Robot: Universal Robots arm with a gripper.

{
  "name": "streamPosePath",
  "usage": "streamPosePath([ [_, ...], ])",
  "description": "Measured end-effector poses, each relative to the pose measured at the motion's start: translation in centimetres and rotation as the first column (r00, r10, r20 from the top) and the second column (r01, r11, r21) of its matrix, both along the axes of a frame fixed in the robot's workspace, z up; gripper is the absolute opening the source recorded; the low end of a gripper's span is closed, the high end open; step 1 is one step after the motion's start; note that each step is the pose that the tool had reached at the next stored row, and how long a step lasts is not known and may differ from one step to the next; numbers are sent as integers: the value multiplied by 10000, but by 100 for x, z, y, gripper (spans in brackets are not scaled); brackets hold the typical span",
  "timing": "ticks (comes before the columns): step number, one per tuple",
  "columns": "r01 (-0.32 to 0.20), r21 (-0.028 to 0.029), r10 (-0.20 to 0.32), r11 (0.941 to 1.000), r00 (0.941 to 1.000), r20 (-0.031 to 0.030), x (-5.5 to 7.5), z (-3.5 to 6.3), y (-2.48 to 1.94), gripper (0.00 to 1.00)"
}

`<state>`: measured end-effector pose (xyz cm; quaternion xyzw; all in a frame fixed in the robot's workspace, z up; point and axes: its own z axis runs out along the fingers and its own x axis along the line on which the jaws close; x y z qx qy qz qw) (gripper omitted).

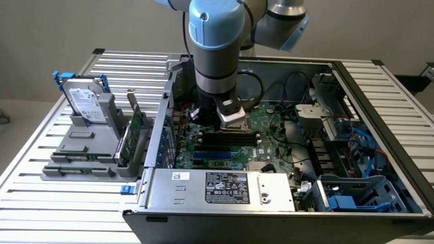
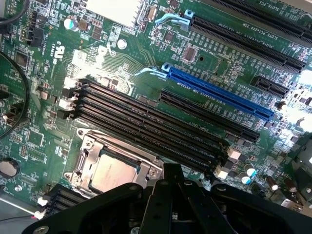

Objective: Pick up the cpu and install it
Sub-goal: 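Install the first cpu locking lever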

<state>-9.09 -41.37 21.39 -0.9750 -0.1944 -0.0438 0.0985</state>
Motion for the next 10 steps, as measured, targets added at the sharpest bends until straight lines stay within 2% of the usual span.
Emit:
streamPosePath([
  [10, -1, -1, 1, 10000, 10000, -65, -1, -47, 23, 11],
])
